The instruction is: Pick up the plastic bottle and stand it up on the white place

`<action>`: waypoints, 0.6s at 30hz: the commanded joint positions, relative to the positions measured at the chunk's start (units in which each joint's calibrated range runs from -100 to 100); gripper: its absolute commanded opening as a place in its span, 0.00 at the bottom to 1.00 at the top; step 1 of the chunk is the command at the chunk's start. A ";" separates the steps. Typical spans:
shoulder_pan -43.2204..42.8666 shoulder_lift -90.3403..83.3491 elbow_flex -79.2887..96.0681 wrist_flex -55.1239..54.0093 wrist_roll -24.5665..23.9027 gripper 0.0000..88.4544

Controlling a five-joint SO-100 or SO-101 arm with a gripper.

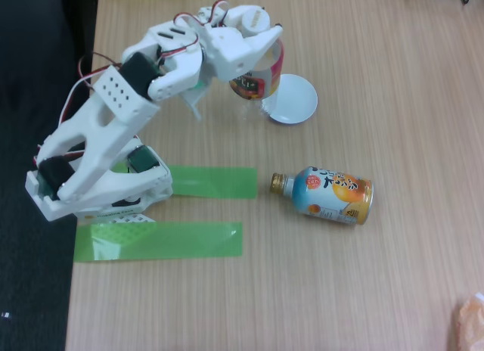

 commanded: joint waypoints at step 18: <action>0.19 10.41 -7.26 -6.59 0.24 0.13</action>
